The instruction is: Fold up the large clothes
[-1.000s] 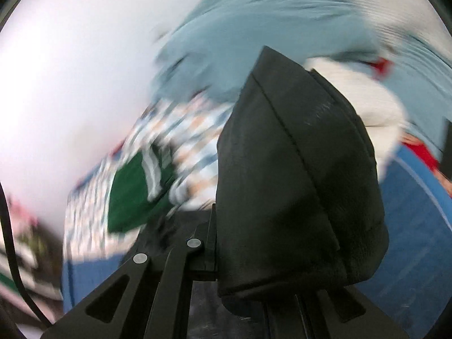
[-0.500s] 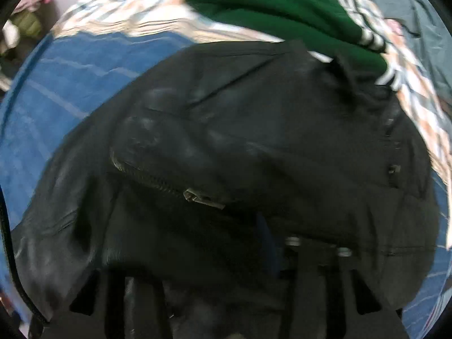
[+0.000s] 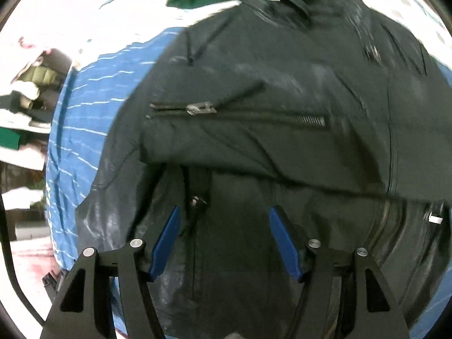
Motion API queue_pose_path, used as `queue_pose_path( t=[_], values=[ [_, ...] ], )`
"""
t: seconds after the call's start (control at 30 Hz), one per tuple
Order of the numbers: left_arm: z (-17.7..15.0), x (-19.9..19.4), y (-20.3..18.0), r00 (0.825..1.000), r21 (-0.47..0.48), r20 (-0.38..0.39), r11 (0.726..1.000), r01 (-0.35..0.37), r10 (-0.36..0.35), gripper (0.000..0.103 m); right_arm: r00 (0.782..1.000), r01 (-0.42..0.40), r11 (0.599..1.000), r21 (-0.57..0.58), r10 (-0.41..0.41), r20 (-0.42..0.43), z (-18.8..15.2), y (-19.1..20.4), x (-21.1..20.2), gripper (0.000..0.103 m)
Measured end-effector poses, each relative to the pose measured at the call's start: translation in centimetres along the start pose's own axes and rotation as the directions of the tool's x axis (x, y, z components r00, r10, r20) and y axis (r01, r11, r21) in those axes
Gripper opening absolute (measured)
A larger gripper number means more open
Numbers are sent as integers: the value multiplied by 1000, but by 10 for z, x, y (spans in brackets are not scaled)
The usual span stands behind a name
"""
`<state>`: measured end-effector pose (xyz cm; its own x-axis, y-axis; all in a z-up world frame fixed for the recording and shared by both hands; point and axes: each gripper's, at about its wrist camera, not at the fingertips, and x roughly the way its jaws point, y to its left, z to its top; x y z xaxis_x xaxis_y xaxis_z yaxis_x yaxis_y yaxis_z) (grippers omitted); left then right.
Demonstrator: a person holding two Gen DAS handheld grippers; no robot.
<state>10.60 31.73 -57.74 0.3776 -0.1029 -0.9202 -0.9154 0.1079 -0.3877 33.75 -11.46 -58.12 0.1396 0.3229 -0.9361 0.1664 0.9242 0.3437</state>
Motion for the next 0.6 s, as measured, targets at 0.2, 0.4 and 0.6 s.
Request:
queue_pose_path(
  t=[0.2,0.4,0.6],
  values=[
    [37,-24,-27,988,80,151,996,-38,25,11,1000,-27,999,36,26,8,5,8,15,67],
    [56,-33,-66,973,232,233,972,-45,-10,6,996,70,996,-58,-66,67,9,41,8,67],
    [59,-46,-111,950,386,310,919,-82,-45,5,987,-33,999,-1,33,154,42,54,4,59]
  ],
)
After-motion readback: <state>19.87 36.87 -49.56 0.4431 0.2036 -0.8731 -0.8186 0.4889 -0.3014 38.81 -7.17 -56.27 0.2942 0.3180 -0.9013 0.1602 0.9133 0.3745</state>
